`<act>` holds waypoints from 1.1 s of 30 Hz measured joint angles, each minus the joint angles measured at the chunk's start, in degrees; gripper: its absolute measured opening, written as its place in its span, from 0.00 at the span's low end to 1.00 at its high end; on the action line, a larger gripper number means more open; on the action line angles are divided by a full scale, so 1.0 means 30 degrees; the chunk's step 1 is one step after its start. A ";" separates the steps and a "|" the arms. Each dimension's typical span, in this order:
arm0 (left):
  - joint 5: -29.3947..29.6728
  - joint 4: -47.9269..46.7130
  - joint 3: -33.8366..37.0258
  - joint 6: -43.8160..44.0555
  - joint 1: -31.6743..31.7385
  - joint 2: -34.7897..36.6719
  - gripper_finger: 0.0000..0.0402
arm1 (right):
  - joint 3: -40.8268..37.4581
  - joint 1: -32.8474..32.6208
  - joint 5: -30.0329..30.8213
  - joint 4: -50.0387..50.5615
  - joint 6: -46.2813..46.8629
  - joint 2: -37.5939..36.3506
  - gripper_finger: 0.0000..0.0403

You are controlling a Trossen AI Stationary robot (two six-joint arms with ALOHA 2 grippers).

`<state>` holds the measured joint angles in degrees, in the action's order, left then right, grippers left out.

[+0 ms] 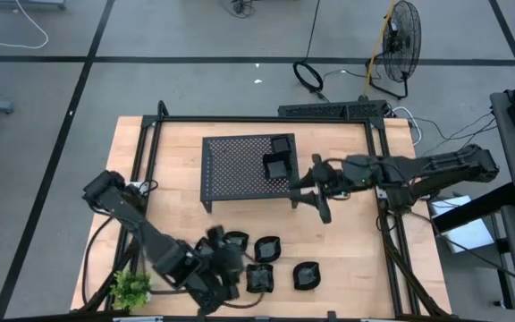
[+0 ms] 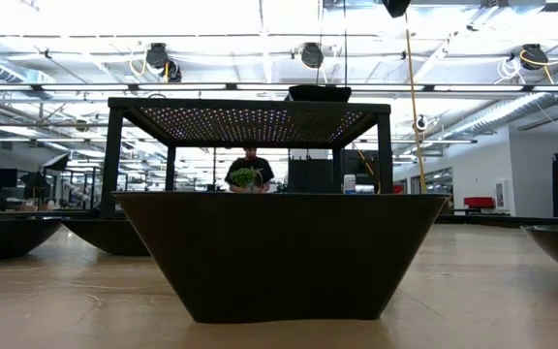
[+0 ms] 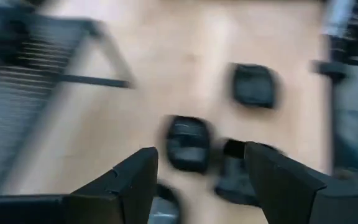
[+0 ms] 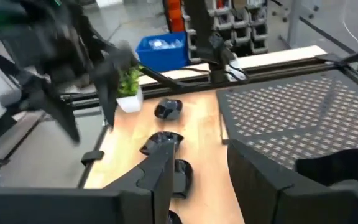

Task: Pick & Place Mini shaped plates
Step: Stack the distorted square plate onto the stacked distorted square plate on the shelf

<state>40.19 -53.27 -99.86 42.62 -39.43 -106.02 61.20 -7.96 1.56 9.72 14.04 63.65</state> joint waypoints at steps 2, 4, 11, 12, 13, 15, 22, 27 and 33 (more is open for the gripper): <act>-0.1987 0.3624 0.1678 -0.1237 0.0288 0.0000 0.61 | -0.1061 -0.0430 0.0044 -0.1243 0.0065 -0.0285 0.34; -0.3714 0.6355 0.3208 -0.1689 0.0507 0.0000 0.61 | -0.2154 -0.0725 0.0026 -0.2831 0.0129 -0.0498 0.34; -0.5801 0.8965 0.6809 -0.1116 0.1146 0.0007 0.61 | -0.5575 -0.1074 0.0022 -0.7139 0.0080 -0.1130 0.33; -0.5834 0.8973 0.7285 -0.1047 0.1222 0.0020 0.61 | -0.5894 -0.1074 0.0021 -0.7748 0.0080 -0.1195 0.33; -0.5897 0.9007 0.7763 -0.0949 0.1317 0.0029 0.61 | -0.6236 -0.1074 0.0021 -0.8134 0.0080 -0.1297 0.33; -0.6093 0.9526 0.8896 0.0092 0.1588 0.0036 0.61 | -0.6774 -0.1074 0.0021 -0.8820 0.0080 -0.1371 0.33; -0.8044 1.1420 1.1091 0.3687 0.2490 0.0036 0.61 | -0.7064 -0.1066 0.0021 -0.9628 0.0080 -0.1345 0.33; -0.8443 1.2870 1.1105 0.4208 0.2424 0.0036 0.61 | -0.7064 -0.1066 0.0021 -0.9771 0.0080 -0.1345 0.33; -0.9079 1.4196 1.0627 0.3827 0.2103 -0.0976 0.61 | -0.7064 -0.1066 0.0027 -0.9862 0.0080 -0.1345 0.33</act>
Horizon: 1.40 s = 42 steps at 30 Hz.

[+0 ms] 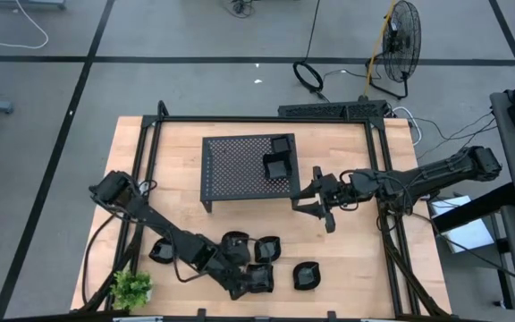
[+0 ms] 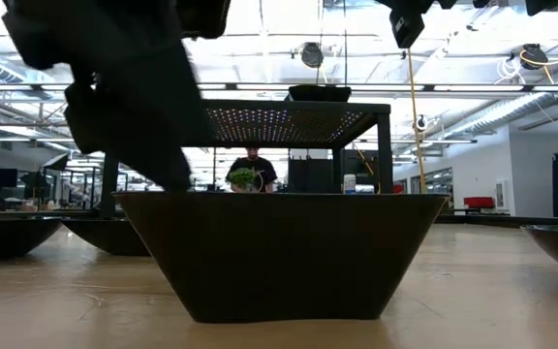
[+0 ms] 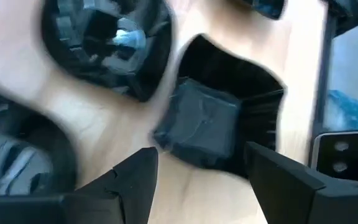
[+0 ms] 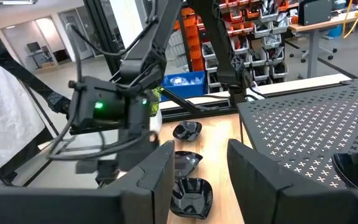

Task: Pick & Place Mini shaped plates
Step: Stack the distorted square plate onto the stacked distorted square plate on the shelf

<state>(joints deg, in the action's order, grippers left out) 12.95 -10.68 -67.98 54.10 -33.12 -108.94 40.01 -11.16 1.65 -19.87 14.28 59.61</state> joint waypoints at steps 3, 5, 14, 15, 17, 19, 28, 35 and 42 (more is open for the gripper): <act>-0.0027 -0.0953 -0.0470 0.0011 0.0061 -0.0417 0.61 | 0.0000 0.0000 -0.0006 -0.0129 0.0000 0.0000 0.33; -0.0009 -0.1347 -0.0697 0.0036 0.0194 -0.0710 0.61 | 0.0003 0.0000 -0.0006 -0.0157 0.0000 0.0000 0.33; -0.0510 -0.2177 -0.0703 0.0566 0.0539 -0.0889 0.61 | 0.0007 0.0000 -0.0006 -0.0412 0.0000 0.0000 0.33; -0.0503 -0.2294 -0.0703 0.0460 0.0539 -0.0877 0.61 | 0.0007 0.0000 -0.0006 -0.0381 0.0000 0.0000 0.33; -0.0705 -0.2740 -0.0703 0.0428 0.0544 -0.0813 0.61 | 0.0007 0.0000 -0.0006 -0.0295 0.0000 0.0000 0.33; -0.1085 -0.3587 -0.0828 0.0441 0.0561 -0.0639 0.61 | 0.0007 0.0000 -0.0006 -0.0296 0.0000 0.0000 0.33; -0.1761 -1.0262 -0.3578 0.4043 0.0011 0.0145 0.61 | 0.0007 0.0000 -0.0006 -0.0293 0.0000 0.0000 0.33; -0.1857 -1.2656 -0.2742 1.0060 -0.0481 0.0138 0.61 | 0.0015 0.0000 -0.0006 -0.0288 0.0000 0.0000 0.33; -0.1829 -1.0939 -0.1613 1.0458 -0.0236 -0.0076 0.61 | 0.0015 0.0000 -0.0006 -0.0296 0.0066 0.0000 0.33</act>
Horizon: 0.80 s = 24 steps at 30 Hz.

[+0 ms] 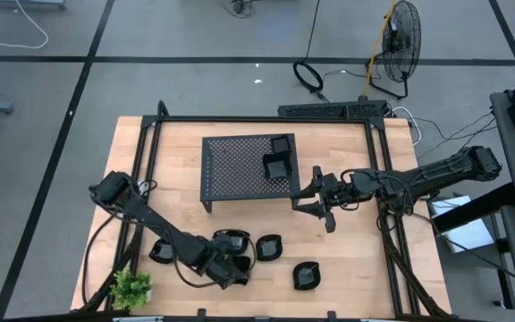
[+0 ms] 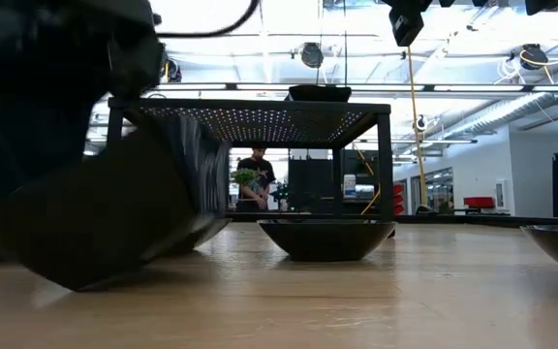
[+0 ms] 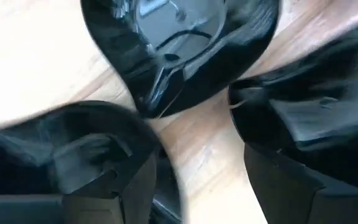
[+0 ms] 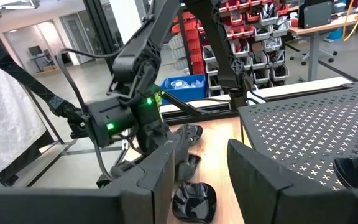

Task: Pick & Place Mini shaped plates
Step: Stack the distorted square plate onto the stacked distorted square plate on the shelf

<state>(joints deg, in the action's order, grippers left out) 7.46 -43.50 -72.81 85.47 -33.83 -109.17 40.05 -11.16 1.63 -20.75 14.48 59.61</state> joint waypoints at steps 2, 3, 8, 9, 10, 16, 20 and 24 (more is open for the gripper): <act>-0.0018 0.0848 0.0371 -0.0350 0.0064 -0.0040 0.61 | 0.0000 0.0000 0.0000 -0.0013 0.0000 0.0000 0.33; -0.0007 0.1335 0.0510 -0.0461 0.0120 -0.0026 0.61 | 0.0007 0.0000 0.0000 -0.0010 0.0000 0.0000 0.33; -0.0051 0.1850 0.0640 -0.1243 0.0272 0.0002 0.61 | 0.0007 0.0000 0.0000 -0.0007 0.0007 0.0000 0.33; -0.0133 0.1838 0.0640 -0.1527 0.0272 0.0014 0.61 | 0.0007 0.0000 0.0000 0.0000 0.0007 0.0000 0.33; -0.0163 0.1820 0.0647 -0.1718 0.0290 0.0018 0.61 | 0.0007 0.0000 0.0000 0.0000 0.0006 0.0000 0.33; -0.0556 0.1761 0.0647 -0.2321 0.0360 0.0111 0.61 | 0.0007 0.0007 0.0000 0.0000 0.0007 0.0000 0.33; -0.0502 0.2346 0.0647 -0.2459 0.0360 0.0285 0.61 | 0.0007 0.0003 0.0000 0.0000 0.0007 0.0000 0.33; 0.0167 0.3459 0.0640 -0.2614 0.0360 0.0690 0.61 | 0.0007 0.0007 0.0000 0.0000 0.0007 0.0000 0.33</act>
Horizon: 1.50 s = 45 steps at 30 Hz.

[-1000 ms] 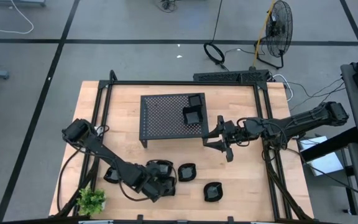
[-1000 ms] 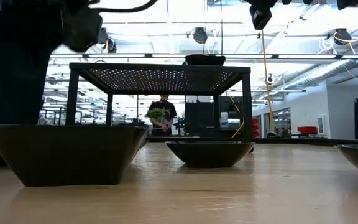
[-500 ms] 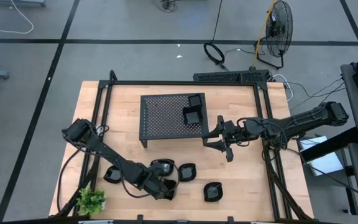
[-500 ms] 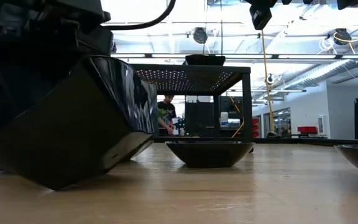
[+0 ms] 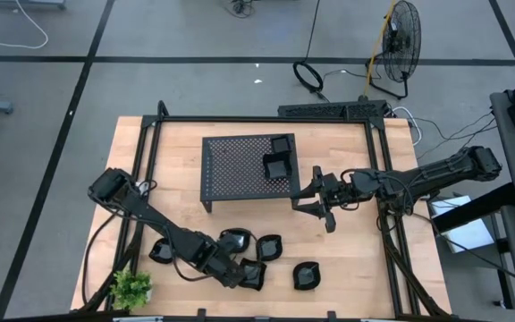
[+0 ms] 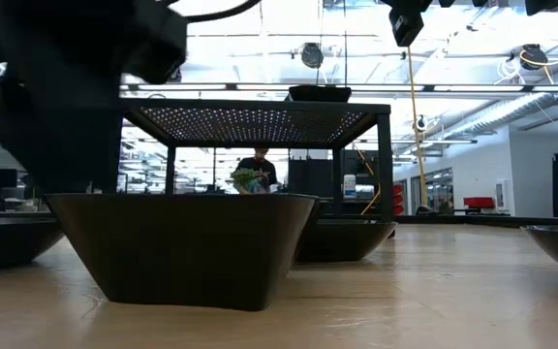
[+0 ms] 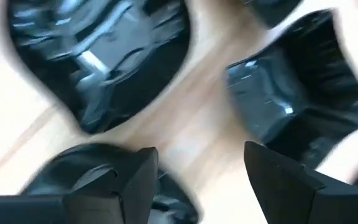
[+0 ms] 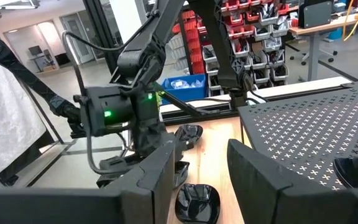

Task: Pick & Place Mini shaped plates
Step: Stack the distorted square plate onto the stacked distorted square plate on the shelf

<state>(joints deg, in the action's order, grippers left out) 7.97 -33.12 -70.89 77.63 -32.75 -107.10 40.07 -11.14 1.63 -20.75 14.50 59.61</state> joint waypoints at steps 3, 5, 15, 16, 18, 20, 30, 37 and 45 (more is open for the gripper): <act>0.0210 0.1229 0.0007 -0.0431 -0.0115 0.0016 0.61 | 0.0000 0.0000 0.0001 -0.0022 0.0007 0.0000 0.33; 0.0287 0.2236 -0.0016 -0.0739 -0.0131 -0.0039 0.61 | 0.0000 0.0000 0.0000 -0.0004 0.0007 0.0007 0.33; 0.0884 0.2539 -0.0009 -0.0808 0.0027 -0.0514 0.61 | 0.0007 0.0000 0.0007 -0.0025 0.0007 0.0007 0.33; 0.0911 0.2620 -0.0015 -0.0900 0.0019 -0.0600 0.61 | 0.0007 0.0000 0.0007 -0.0035 0.0007 0.0007 0.33; 0.0837 0.2544 -0.0004 -0.1102 0.0015 -0.0677 0.61 | 0.0007 0.0000 0.0007 -0.0120 0.0007 0.0007 0.33; 0.0748 0.2772 0.0000 -0.1209 0.0007 -0.0841 0.61 | 0.0007 0.0000 0.0007 -0.0102 0.0007 0.0007 0.33; 0.0686 0.2907 0.0007 -0.1714 0.0051 -0.0928 0.31 | 0.0007 -0.0003 0.0007 -0.0083 0.0007 0.0015 0.33; 0.0418 0.3027 0.0007 -0.1983 0.0051 -0.0928 0.07 | 0.0007 0.0000 0.0007 -0.0080 0.0007 0.0015 0.33; 0.0604 0.3213 0.0007 -0.4401 0.0109 -0.0550 0.01 | 0.0007 -0.0002 0.0010 -0.0015 0.0007 0.0015 0.33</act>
<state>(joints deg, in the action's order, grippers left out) 9.78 -23.49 -70.87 64.43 -32.42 -108.75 40.10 -11.14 1.66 -20.80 14.52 59.66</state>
